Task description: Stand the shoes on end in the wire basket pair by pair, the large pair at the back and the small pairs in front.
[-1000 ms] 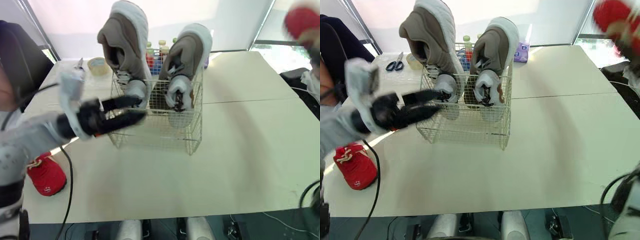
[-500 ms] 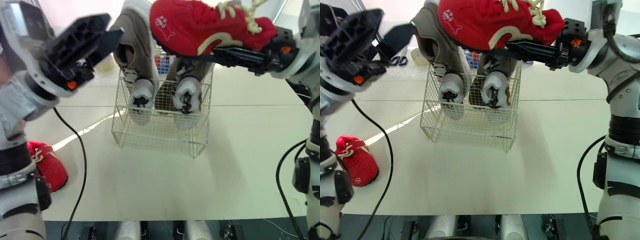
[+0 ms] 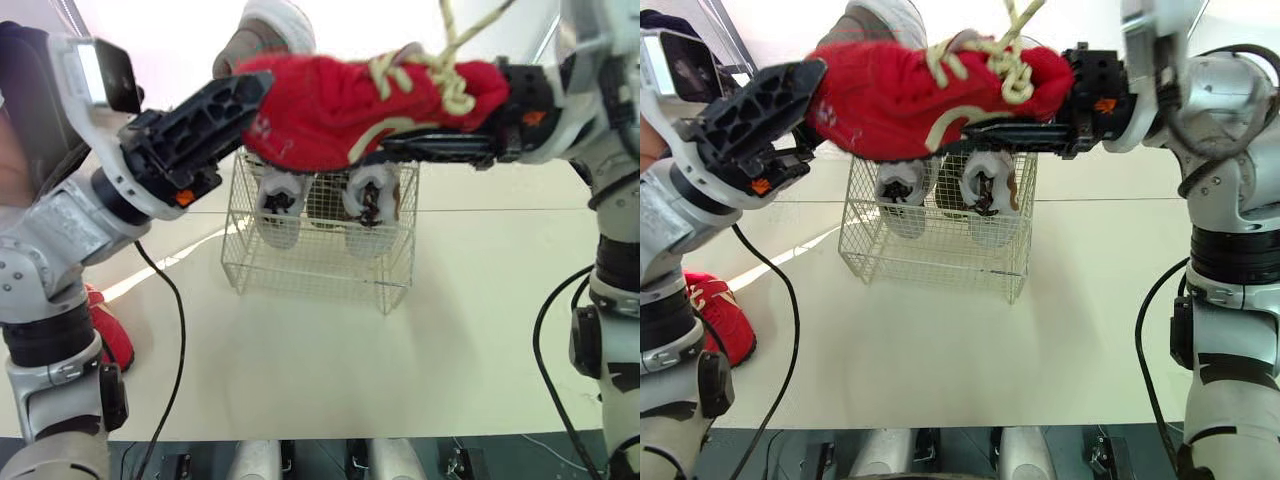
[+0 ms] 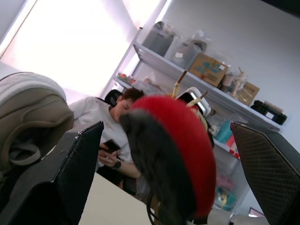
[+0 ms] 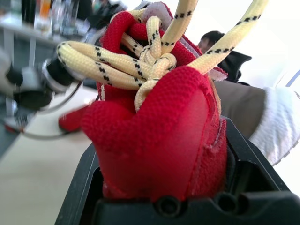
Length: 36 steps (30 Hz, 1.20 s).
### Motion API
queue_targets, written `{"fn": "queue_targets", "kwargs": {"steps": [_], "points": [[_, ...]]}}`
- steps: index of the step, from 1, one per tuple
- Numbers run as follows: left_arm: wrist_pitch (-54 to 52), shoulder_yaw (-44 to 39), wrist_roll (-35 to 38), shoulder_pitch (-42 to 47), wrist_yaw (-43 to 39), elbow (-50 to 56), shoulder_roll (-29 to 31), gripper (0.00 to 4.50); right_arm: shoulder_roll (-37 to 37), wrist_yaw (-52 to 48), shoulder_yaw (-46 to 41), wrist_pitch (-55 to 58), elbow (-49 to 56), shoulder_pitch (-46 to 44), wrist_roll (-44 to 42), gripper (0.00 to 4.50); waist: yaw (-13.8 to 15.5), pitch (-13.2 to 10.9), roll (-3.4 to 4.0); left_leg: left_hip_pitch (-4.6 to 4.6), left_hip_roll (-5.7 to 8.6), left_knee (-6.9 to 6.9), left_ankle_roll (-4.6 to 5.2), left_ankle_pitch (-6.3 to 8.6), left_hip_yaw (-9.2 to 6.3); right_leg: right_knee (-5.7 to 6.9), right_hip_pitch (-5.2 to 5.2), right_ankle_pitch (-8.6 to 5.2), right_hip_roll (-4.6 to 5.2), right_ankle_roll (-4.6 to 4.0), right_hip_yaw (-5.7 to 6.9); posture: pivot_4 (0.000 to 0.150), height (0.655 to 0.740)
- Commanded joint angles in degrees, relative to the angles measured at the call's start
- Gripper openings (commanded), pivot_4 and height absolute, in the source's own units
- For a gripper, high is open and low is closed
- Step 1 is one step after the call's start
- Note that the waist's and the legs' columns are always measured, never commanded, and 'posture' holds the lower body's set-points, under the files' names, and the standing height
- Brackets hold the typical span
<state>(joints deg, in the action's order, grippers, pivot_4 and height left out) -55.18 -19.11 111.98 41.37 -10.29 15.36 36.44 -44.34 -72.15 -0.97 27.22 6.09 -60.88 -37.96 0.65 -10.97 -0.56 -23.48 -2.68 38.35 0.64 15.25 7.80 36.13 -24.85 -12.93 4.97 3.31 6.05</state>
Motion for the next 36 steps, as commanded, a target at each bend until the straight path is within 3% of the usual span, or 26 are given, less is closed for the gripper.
{"fn": "queue_targets", "kwargs": {"steps": [1, 3, 8, 11, 15, 16, 20, 22, 24, 30, 36], "points": [[-1.61, 1.66, 1.02, -0.26, -0.77, 0.46, 0.39, 4.24, -0.48, 0.20, -1.95, -1.40, 2.16, -1.63, 0.30, 1.96, 0.09, 0.00, 0.00, 0.00, 0.00, 0.00, 0.00, 0.00, 0.00, 0.00, 0.00, 0.00, 0.00, 0.00, 0.00, 0.150, 0.7400], [-1.84, 1.89, 1.02, -0.56, -1.07, 0.48, 0.43, 3.79, -0.32, 0.56, -2.31, -1.66, 2.59, -1.63, 0.51, 1.96, 0.05, 0.00, 0.00, 0.00, 0.00, 0.00, 0.00, 0.00, -0.01, 0.00, 0.01, 0.00, 0.01, 0.00, 0.01, 0.150, 0.7400], [-3.14, 1.98, 1.02, -1.31, -2.53, -0.37, 1.47, 1.36, -0.21, 1.36, -2.69, -1.68, 2.90, -2.17, 0.61, 1.96, -0.10, 0.00, 0.00, 0.01, -0.01, 0.00, -0.01, -0.01, -0.02, 0.00, 0.01, 0.00, -0.01, 0.00, 0.01, 0.150, 0.7400], [-2.48, 1.51, 1.02, -0.98, -1.72, -1.37, 0.93, 0.35, -0.77, 1.23, -2.60, -1.29, 3.06, -1.78, 0.88, 1.96, -0.06, 0.00, 0.00, 0.01, -0.01, 0.00, -0.01, -0.01, -0.02, 0.00, 0.01, 0.00, -0.01, -0.01, 0.01, 0.150, 0.7400], [-0.28, -1.09, 1.02, 0.43, -0.26, -1.73, -1.88, 0.33, -3.26, 3.78, -4.86, 4.45, 2.33, 0.45, -0.76, 3.78, 0.21, 0.01, -0.06, 0.01, 0.01, 0.01, -0.01, -0.01, -0.04, -0.01, 0.04, 0.00, 0.01, -0.01, 0.03, 0.150, 0.7400], [1.30, -2.95, 1.02, 0.52, 0.77, -1.09, -3.41, 0.33, -2.74, 7.88, -8.90, 9.23, 1.48, 3.12, -4.64, 4.22, 0.18, 0.04, -0.15, 0.01, 0.01, 0.02, -0.01, -0.01, -0.07, -0.03, 0.07, 0.00, 0.03, -0.01, 0.07, 0.150, 0.7400], [6.62, -6.74, 1.02, 0.48, 4.55, 2.48, -7.84, 0.33, 5.46, 27.92, -22.63, 22.74, 3.58, 12.22, -25.04, 4.22, 0.06, 0.15, -0.48, 0.04, -0.01, 0.13, 0.00, 0.00, -0.21, -0.06, 0.25, 0.01, 0.08, -0.03, 0.17, 0.150, 0.7400], [9.43, -5.27, -0.24, -0.45, 4.70, 5.86, -8.64, 0.33, 16.74, 47.51, -24.98, 19.12, 7.31, 14.61, -43.82, 4.22, -0.46, 0.13, -0.45, 0.06, -0.04, 0.17, 0.00, 0.00, -0.17, -0.01, 0.24, 0.04, 0.08, -0.07, 0.15, 0.150, 0.7400], [11.47, -3.57, -3.71, -0.87, 2.62, 6.86, -10.31, 0.33, 24.40, 57.73, -23.33, 16.65, 11.63, 15.64, -51.71, 4.22, -0.95, 0.05, -0.30, 0.07, -0.18, 0.14, -0.10, -0.06, -0.20, 0.03, 0.22, 0.09, 0.04, -0.17, 0.15, 0.150, 0.7400], [17.68, 0.35, -15.56, 1.23, -4.29, 3.36, -16.82, 0.33, 35.27, 66.93, -14.45, 12.38, 18.51, 16.10, -54.30, 4.22, -1.16, 0.07, -0.25, 0.08, -0.08, 0.01, -0.15, -0.11, -0.21, 0.05, 0.18, 0.09, -0.11, -0.16, 0.21, 0.150, 0.7400], [17.00, 3.29, -18.88, 0.37, -7.54, 2.72, -18.03, 0.33, 36.50, 67.25, -11.40, 9.48, 18.80, 14.23, -53.19, 4.22, -1.30, 0.07, -0.25, 0.03, -0.09, 0.01, -0.03, -0.04, -0.21, -0.06, 0.18, 0.09, -0.12, -0.15, 0.20, 0.150, 0.7400]]}}
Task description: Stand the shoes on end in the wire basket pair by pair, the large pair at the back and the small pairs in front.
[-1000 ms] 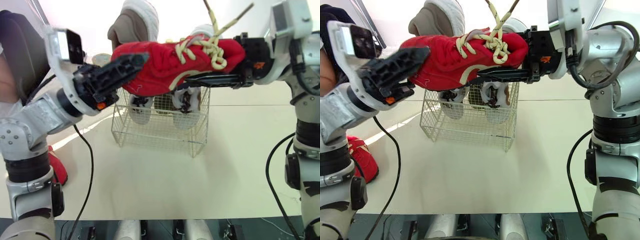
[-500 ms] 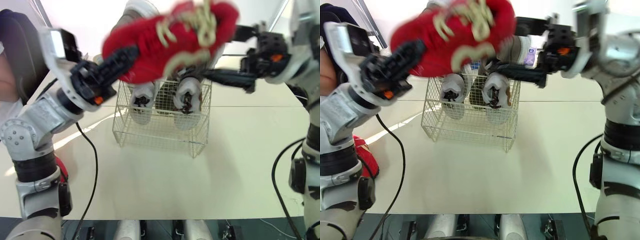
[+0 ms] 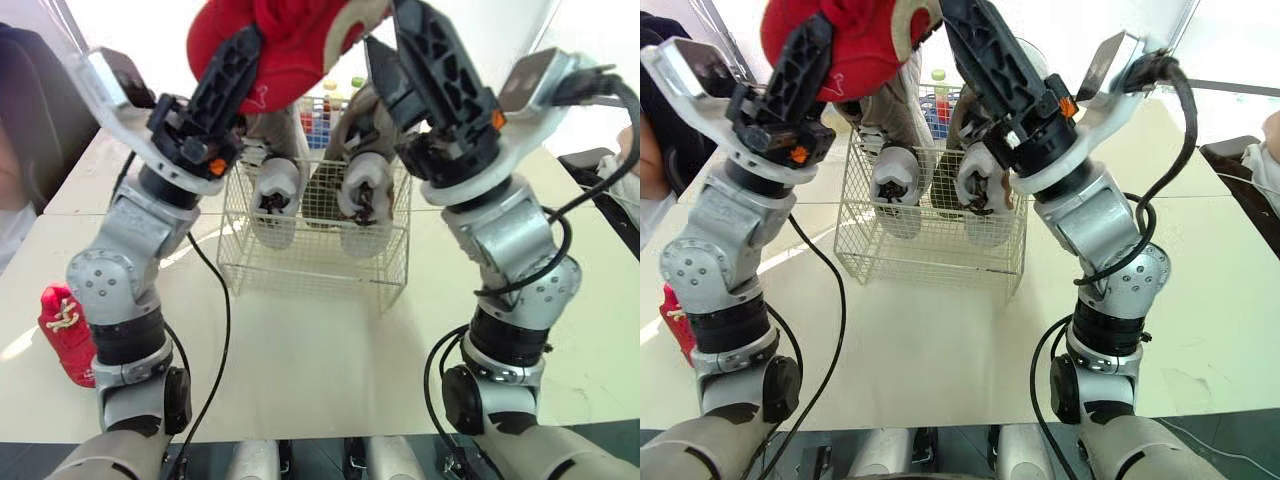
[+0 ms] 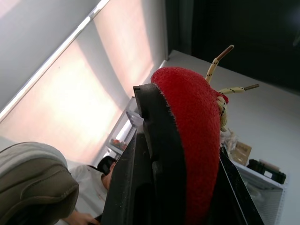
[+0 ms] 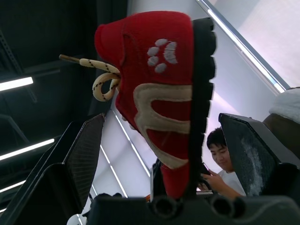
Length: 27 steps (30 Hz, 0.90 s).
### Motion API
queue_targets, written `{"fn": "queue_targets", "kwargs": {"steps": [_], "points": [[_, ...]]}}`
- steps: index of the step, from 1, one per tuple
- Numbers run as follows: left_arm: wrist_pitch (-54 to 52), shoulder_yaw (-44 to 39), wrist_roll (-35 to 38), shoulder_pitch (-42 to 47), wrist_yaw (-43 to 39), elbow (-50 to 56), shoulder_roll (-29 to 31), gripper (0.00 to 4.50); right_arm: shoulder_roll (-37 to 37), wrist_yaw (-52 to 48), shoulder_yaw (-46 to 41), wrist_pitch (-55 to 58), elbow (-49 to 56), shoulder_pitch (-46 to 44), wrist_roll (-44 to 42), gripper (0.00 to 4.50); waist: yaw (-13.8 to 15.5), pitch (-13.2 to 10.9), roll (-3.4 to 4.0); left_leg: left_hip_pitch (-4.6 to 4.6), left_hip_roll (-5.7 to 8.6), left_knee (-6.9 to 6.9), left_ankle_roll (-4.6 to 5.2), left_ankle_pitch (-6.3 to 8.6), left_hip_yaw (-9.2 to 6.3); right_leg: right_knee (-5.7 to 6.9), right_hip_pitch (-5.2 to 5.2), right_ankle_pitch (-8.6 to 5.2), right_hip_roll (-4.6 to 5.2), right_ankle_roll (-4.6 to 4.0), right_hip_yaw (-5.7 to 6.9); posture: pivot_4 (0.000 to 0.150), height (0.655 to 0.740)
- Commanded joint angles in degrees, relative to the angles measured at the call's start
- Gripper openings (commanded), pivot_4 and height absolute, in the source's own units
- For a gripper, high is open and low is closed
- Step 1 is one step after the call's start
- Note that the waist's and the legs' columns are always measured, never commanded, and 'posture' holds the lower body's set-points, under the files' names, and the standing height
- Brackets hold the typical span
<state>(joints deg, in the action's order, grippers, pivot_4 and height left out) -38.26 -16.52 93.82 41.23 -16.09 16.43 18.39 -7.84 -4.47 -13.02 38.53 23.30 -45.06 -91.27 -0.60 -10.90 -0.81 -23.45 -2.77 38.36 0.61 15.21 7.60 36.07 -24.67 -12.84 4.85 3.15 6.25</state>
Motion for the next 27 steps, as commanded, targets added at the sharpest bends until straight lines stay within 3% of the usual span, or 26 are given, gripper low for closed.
{"fn": "queue_targets", "kwargs": {"steps": [1, 5, 6, 8, 14, 15, 16, 20, 23, 27], "points": [[0.00, 0.89, -0.46, -0.04, -1.77, 2.04, -0.17, 0.33, 0.07, -0.78, 1.04, -2.44, 1.10, -1.87, 1.43, 4.22, -0.09, 0.00, 0.00, 0.00, 0.00, 0.00, 0.01, 0.01, 0.00, 0.00, 0.00, 0.00, 0.00, 0.00, 0.00, 0.150, 0.7400], [0.12, 1.74, -0.33, -1.74, -1.37, 3.47, -0.93, 0.33, 0.47, -1.73, 2.04, -4.94, -0.61, -2.73, 5.56, 4.22, -0.15, 0.00, 0.00, 0.00, -0.03, -0.01, 0.01, 0.00, -0.01, 0.02, -0.02, 0.00, -0.01, 0.00, -0.01, 0.150, 0.7400], [0.32, 2.07, -1.11, -2.22, -1.28, 3.68, -1.05, 0.33, 0.70, -1.88, 2.18, -5.72, -0.93, -3.01, 6.58, 3.99, -0.14, 0.00, 0.00, 0.00, -0.03, -0.01, 0.01, 0.00, -0.01, 0.02, -0.02, 0.00, -0.01, 0.00, -0.01, 0.150, 0.7400], [0.79, 2.60, -3.04, -2.85, -1.45, 3.55, -1.18, 0.33, 1.36, -2.20, 2.33, -7.27, -1.35, -3.44, 7.99, 3.36, -0.14, 0.00, 0.00, 0.00, -0.03, -0.01, 0.01, 0.00, -0.01, 0.03, -0.03, 0.00, -0.01, 0.00, -0.01, 0.150, 0.7400], [0.65, 2.99, -5.47, -3.12, -1.85, 2.52, -0.64, 0.33, 1.33, -4.13, 3.66, -7.72, -0.75, -4.61, 9.44, 0.73, -0.08, 0.00, 0.00, 0.00, -0.04, -0.02, 0.01, 0.01, 0.00, 0.01, -0.03, 0.00, -0.02, 0.00, -0.01, 0.150, 0.7400], [0.43, 3.05, -5.57, -3.14, -1.75, 2.29, -0.46, 0.33, 1.17, -4.34, 3.72, -7.56, -0.66, -4.78, 9.38, 0.52, -0.09, 0.00, 0.00, 0.00, -0.04, -0.02, 0.01, 0.01, 0.00, 0.01, -0.03, 0.00, -0.02, 0.00, -0.01, 0.150, 0.7400], [0.24, 3.03, -5.52, -3.17, -1.39, 2.07, -0.25, 0.33, 0.89, -4.52, 3.64, -7.38, -0.65, -4.98, 9.26, 0.50, -0.10, 0.00, 0.00, 0.00, -0.04, -0.02, 0.01, 0.01, 0.00, 0.01, -0.03, 0.00, -0.02, 0.00, -0.01, 0.150, 0.7400], [-6.59, 2.93, -11.02, -8.05, -3.42, 7.32, 13.29, 2.09, -15.58, -18.36, 0.56, -1.41, -4.20, -7.54, 13.03, 0.50, -0.20, -0.03, 0.03, -0.04, -0.03, -0.04, 0.33, 0.20, 0.03, 0.01, -0.10, 0.00, -0.01, 0.00, -0.04, 0.150, 0.7400], [-11.49, 2.01, -14.67, -14.57, -11.23, 13.19, 26.24, 2.09, -31.51, -35.11, -0.71, 2.54, -12.32, -7.83, 18.30, 0.50, -0.11, -0.04, 0.05, -0.04, -0.03, -0.15, 0.40, 0.24, 0.07, -0.05, -0.17, -0.02, -0.01, -0.01, -0.06, 0.150, 0.7400], [-13.87, -0.64, -17.73, -19.64, -19.00, 17.99, 38.16, 2.09, -41.94, -50.84, 3.36, 3.45, -17.16, -7.11, 26.15, 0.50, -0.02, -0.06, 0.01, -0.11, -0.03, -0.19, 0.42, 0.28, 0.11, -0.11, -0.27, -0.05, 0.02, -0.01, -0.04, 0.150, 0.7400]]}}
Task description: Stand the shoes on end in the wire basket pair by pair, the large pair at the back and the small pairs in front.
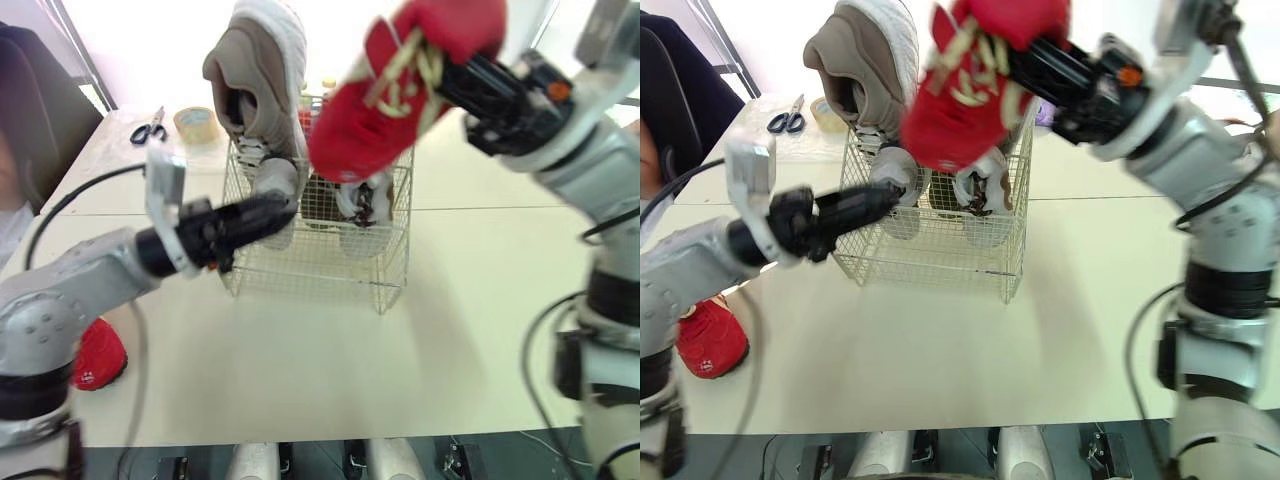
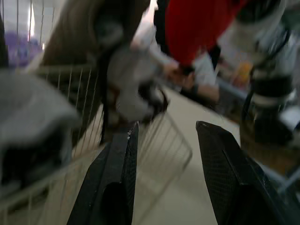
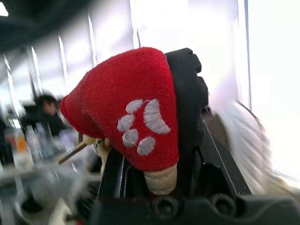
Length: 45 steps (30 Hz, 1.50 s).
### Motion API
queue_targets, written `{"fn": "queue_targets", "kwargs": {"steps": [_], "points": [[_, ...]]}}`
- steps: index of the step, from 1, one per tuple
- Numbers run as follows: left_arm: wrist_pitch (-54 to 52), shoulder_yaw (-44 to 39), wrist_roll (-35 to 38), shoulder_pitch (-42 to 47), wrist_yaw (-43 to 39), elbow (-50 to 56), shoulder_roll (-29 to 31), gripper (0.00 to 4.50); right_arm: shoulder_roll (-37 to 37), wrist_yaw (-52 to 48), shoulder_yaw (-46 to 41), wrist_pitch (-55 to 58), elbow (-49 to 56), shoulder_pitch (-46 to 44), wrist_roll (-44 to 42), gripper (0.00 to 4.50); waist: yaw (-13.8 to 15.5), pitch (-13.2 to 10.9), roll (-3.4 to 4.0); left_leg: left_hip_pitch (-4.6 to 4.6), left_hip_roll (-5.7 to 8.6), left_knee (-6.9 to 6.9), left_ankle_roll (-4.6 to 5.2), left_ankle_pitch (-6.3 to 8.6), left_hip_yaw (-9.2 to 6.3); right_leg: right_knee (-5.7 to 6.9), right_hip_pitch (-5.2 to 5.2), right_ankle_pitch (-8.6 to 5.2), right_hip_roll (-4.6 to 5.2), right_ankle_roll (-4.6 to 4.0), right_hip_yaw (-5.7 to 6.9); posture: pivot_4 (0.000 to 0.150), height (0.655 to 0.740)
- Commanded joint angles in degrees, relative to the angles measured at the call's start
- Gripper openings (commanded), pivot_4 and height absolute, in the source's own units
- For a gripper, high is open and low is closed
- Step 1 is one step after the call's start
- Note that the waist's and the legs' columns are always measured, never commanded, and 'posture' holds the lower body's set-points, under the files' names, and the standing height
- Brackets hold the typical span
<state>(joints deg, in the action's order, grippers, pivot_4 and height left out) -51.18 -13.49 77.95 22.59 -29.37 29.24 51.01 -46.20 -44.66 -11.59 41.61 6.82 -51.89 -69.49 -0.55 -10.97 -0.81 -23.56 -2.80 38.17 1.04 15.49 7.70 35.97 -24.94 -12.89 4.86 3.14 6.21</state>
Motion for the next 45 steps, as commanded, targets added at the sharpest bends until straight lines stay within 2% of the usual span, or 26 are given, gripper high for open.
{"fn": "queue_targets", "kwargs": {"steps": [1, 6, 9, 16, 21, 29, 35, 41, 45], "points": [[-1.16, -4.42, -2.94, -1.99, -7.17, 5.98, 7.84, 2.09, -4.60, -13.25, 3.04, 0.62, -0.69, 0.23, 5.80, 0.50, -0.18, 0.01, 0.02, -0.01, -0.01, -0.02, 0.00, 0.01, 0.01, -0.03, -0.03, -0.02, 0.01, -0.02, 0.00, 0.150, 0.7400], [-1.51, -6.18, -4.81, -5.92, -10.77, 8.40, 12.79, 2.09, -5.17, -19.72, 6.15, -0.81, 0.65, 3.80, 12.15, 0.50, -0.11, -0.03, 0.09, 0.01, -0.03, -0.08, -0.08, -0.03, 0.03, 0.04, -0.11, -0.06, 0.04, -0.10, -0.01, 0.150, 0.7400], [-2.01, -6.97, -2.72, -7.35, -10.14, 8.26, 12.35, 2.09, -2.47, -18.69, 5.96, -1.23, 0.87, 4.99, 13.68, 0.50, -0.06, -0.04, 0.09, -0.04, -0.02, -0.07, -0.12, -0.05, 0.05, 0.06, -0.16, -0.06, 0.08, -0.10, -0.02, 0.150, 0.7400], [-2.70, -7.91, -2.86, -8.60, -10.71, 6.47, 12.89, 2.09, 0.19, -21.62, 9.78, -6.80, 1.53, 9.75, 23.04, 0.50, 0.00, -0.04, 0.10, -0.07, 0.02, -0.07, -0.21, -0.11, 0.06, 0.05, -0.16, -0.05, 0.13, -0.09, -0.01, 0.150, 0.7400], [-2.87, -7.75, -3.77, -8.15, -10.70, 4.80, 12.91, 2.09, 4.02, -21.15, 10.21, -7.69, 0.81, 14.04, 24.61, 0.50, -0.05, -0.03, 0.08, -0.07, 0.01, -0.07, -0.24, -0.12, 0.06, 0.07, -0.17, -0.05, 0.09, -0.09, 0.00, 0.150, 0.7400], [-3.15, -7.57, -3.26, -7.98, -10.41, 4.03, 12.10, 2.16, 4.18, -19.83, 8.12, -5.02, 2.21, 14.58, 24.66, 4.42, -0.06, -0.03, 0.09, -0.07, 0.03, -0.06, -0.53, -0.29, 0.06, 0.09, -0.18, -0.05, 0.11, -0.09, 0.00, 0.150, 0.7400], [-2.78, -6.29, -4.74, -7.12, -10.69, 3.17, 11.12, 2.16, 1.65, -20.98, 7.35, -4.57, 3.41, 14.81, 25.71, 4.42, -0.04, -0.03, 0.08, -0.06, 0.02, -0.06, -0.55, -0.30, 0.04, 0.11, -0.18, -0.05, 0.09, -0.10, 0.00, 0.150, 0.7400], [-3.20, -7.66, -5.08, -8.04, -10.60, 2.90, 10.91, 2.16, -5.15, -21.97, 2.40, 1.81, 5.09, 14.62, 21.45, 4.42, 0.06, -0.03, 0.08, -0.06, 0.04, -0.06, -0.54, -0.30, 0.04, 0.11, -0.18, -0.05, 0.12, -0.10, 0.00, 0.150, 0.7400], [-3.10, -8.48, -5.44, -8.63, -10.79, 1.90, 10.96, 2.16, -8.44, -22.19, -2.06, 5.54, 3.93, 10.26, 17.02, 4.42, -0.18, -0.04, 0.09, -0.06, 0.03, -0.06, -0.49, -0.28, 0.04, 0.12, -0.20, -0.05, 0.11, -0.10, -0.01, 0.150, 0.7400]]}}
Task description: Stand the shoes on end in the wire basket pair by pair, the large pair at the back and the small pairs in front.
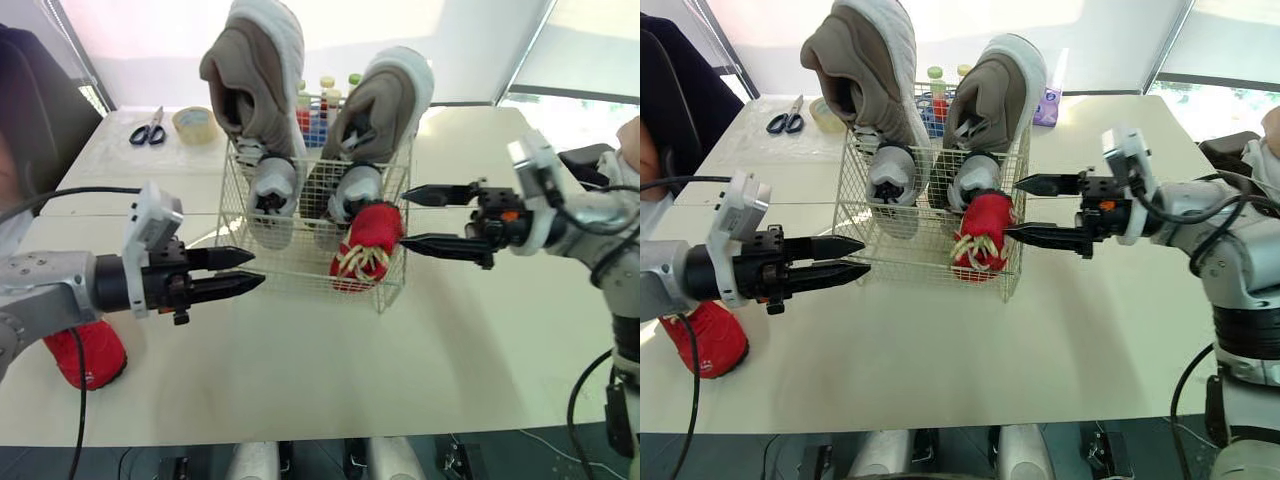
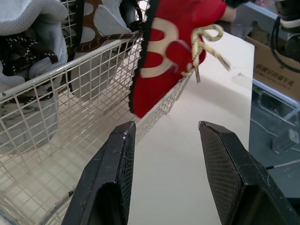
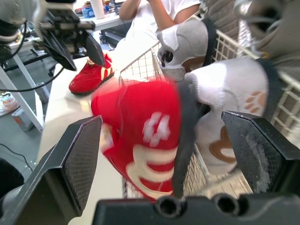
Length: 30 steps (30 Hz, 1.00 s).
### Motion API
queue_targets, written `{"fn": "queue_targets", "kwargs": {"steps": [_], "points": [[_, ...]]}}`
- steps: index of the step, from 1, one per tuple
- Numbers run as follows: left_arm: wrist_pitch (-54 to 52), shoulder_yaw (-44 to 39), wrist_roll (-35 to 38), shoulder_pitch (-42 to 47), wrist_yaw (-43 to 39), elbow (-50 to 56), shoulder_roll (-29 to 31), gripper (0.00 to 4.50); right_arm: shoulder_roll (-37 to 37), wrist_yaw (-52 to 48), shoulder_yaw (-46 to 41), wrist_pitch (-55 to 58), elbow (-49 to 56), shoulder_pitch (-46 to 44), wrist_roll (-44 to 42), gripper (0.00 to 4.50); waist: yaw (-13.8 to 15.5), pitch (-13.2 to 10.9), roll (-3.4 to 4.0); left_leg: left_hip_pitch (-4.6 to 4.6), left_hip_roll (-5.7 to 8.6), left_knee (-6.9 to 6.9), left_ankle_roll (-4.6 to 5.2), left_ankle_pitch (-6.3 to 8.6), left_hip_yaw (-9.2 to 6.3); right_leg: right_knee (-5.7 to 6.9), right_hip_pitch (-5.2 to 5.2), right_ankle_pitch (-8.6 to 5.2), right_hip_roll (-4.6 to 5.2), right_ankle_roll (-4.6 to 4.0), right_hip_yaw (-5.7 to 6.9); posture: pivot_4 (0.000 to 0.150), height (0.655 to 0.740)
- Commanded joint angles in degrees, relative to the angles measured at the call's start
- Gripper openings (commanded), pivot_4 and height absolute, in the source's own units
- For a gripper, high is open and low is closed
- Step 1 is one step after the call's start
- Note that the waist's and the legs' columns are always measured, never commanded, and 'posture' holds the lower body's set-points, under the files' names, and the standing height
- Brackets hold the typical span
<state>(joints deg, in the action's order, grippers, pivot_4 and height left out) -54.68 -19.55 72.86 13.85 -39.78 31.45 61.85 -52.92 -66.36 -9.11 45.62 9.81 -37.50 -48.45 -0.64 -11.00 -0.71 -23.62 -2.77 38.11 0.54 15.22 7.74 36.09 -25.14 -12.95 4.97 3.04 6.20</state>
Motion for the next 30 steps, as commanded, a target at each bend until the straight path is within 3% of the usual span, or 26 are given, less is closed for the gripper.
{"fn": "queue_targets", "kwargs": {"steps": [1, 4, 8, 11, 14, 17, 19, 23, 30], "points": [[0.48, -2.47, -0.49, 0.05, -0.58, -0.56, 0.12, 2.16, -1.93, -0.75, -5.02, 2.63, 1.13, -5.20, -5.47, 4.42, -0.14, 0.00, 0.00, 0.00, -0.02, 0.00, 0.02, 0.01, 0.01, 0.01, -0.02, 0.00, -0.01, 0.00, -0.01, 0.150, 0.7400], [0.79, -3.07, -1.56, -0.47, -1.36, -1.55, 0.20, 2.16, -2.56, -2.21, -5.26, 4.50, 2.61, -7.16, -8.31, 4.42, -0.01, 0.01, -0.01, 0.00, -0.07, 0.00, 0.24, 0.14, -0.04, 0.01, -0.02, 0.00, -0.09, -0.01, 0.00, 0.150, 0.7400], [0.57, -8.01, -2.02, -0.28, -1.13, -6.76, 0.71, 2.16, 1.85, 0.23, -5.01, 5.78, -0.59, -17.53, -12.71, 4.42, -0.33, -0.01, 0.01, 0.01, -0.06, 0.01, 0.25, 0.14, 0.07, 0.04, -0.07, 0.02, -0.05, -0.03, -0.06, 0.150, 0.7400], [-0.19, -13.63, -2.75, 3.23, 2.96, -14.92, 2.23, 3.05, 6.69, -2.13, 0.21, 5.44, 2.91, -21.49, -13.23, 4.50, -0.16, 0.01, -0.02, 0.02, -0.12, 0.01, 0.24, 0.14, 0.02, 0.06, -0.08, 0.03, -0.12, -0.05, -0.05, 0.150, 0.7400], [-1.03, -18.92, -6.49, 2.36, 5.68, -18.38, 4.27, 4.46, 10.10, -3.80, 3.27, 5.79, 5.43, -22.20, -13.84, 4.50, -0.35, 0.02, -0.03, 0.01, -0.22, 0.00, 0.23, 0.13, 0.01, 0.06, -0.08, 0.03, -0.22, -0.06, -0.06, 0.150, 0.7400], [-4.86, -26.69, -8.53, -1.74, 5.98, -20.66, 5.58, 4.46, 9.86, -8.63, 8.00, 4.13, 6.53, -20.30, -10.06, 4.50, -0.07, 0.03, -0.05, -0.01, -0.09, 0.00, 0.16, 0.09, 0.14, 0.09, -0.09, 0.04, 0.01, -0.04, -0.03, 0.150, 0.7400], [-9.07, -37.75, -11.60, -8.51, 4.60, -23.45, 5.72, 4.46, 8.67, -15.50, 12.46, 2.08, 7.92, -17.33, -7.34, 4.50, -0.25, 0.08, -0.18, -0.02, -0.04, 0.00, 0.11, 0.07, 0.20, 0.02, -0.08, 0.03, 0.08, -0.01, -0.02, 0.150, 0.7400], [-15.18, -58.98, -13.05, -25.33, -1.70, -26.61, -0.13, 4.46, 9.18, -21.46, 14.65, 0.30, 6.99, -16.17, -6.49, 4.50, -1.09, 0.02, -0.20, -0.08, -0.06, 0.01, 0.18, 0.12, 0.41, 0.04, -0.24, -0.01, 0.20, 0.06, -0.01, 0.150, 0.7400], [-13.31, -63.86, -13.61, -40.63, -8.15, -26.89, -9.50, 4.46, 7.34, -26.14, 18.38, -0.97, 6.22, -16.46, -6.24, 4.50, -0.21, 0.08, -0.29, 0.02, -0.05, 0.01, 0.13, 0.37, 0.15, -0.03, -0.38, -0.08, 0.52, -0.24, 0.28, 0.150, 0.7400]]}}
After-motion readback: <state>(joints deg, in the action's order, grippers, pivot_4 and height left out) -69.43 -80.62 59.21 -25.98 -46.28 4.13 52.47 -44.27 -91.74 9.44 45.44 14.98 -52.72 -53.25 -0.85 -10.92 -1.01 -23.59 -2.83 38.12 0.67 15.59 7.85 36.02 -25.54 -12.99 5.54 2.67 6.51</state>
